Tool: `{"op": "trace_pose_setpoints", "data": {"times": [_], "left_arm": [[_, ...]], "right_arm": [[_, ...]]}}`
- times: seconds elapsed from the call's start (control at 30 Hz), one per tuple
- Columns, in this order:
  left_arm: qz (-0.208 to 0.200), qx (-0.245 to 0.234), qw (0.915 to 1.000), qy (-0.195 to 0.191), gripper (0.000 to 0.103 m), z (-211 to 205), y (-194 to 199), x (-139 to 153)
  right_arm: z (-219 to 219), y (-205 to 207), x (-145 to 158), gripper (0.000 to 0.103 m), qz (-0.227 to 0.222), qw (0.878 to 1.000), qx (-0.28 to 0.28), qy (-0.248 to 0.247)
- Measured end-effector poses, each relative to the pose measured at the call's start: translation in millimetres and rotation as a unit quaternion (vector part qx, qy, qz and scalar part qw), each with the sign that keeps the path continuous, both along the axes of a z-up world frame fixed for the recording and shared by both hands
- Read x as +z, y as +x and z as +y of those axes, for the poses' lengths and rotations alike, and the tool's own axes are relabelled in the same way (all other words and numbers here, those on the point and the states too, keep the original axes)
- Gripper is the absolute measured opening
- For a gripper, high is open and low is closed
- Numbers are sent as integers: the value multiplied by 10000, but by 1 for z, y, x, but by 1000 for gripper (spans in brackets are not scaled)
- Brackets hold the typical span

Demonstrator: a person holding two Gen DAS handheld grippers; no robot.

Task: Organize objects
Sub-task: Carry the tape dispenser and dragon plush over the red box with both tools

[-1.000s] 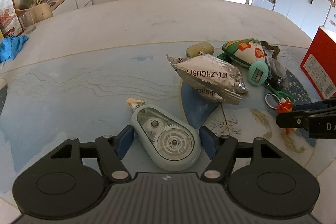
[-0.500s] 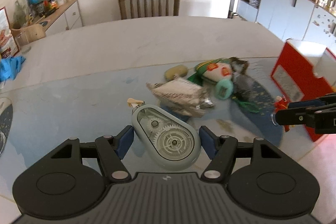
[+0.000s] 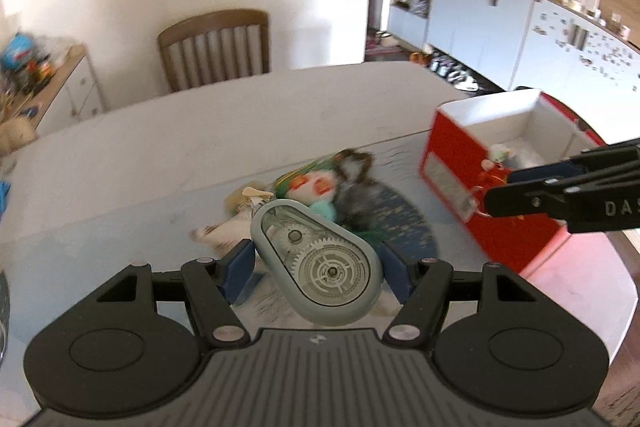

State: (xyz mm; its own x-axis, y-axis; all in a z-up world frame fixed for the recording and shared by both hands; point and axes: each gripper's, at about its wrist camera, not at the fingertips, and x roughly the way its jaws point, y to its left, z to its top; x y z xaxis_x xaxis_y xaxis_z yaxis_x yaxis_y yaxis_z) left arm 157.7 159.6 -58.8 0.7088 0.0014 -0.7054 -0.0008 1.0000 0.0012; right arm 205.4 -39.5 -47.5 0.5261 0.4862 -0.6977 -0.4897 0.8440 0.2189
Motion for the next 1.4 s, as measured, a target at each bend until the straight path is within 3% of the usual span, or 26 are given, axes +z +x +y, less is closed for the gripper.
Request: {"op": "trace_pose_setpoints", "data": {"times": [0.3,0.67,1.13,1.4], "left_arm": [[-145,-323,9994,-15,68,-53,25,17],[-129,-667,9977,-44,68,-121,62,20],[63,-1014,9947,134,68,-198,115,5],[155,-1191,9923,296,68,-237,156,-5]], "right_arm": [[-55,9,21,36,-361,9989,-286,16],[-133,34,18,36,-437,9957,-814,-93],[-201,70,-25,36,-106,9952,-943,-253],[-210,72,-58,36,170,9962,-690,-498]]}}
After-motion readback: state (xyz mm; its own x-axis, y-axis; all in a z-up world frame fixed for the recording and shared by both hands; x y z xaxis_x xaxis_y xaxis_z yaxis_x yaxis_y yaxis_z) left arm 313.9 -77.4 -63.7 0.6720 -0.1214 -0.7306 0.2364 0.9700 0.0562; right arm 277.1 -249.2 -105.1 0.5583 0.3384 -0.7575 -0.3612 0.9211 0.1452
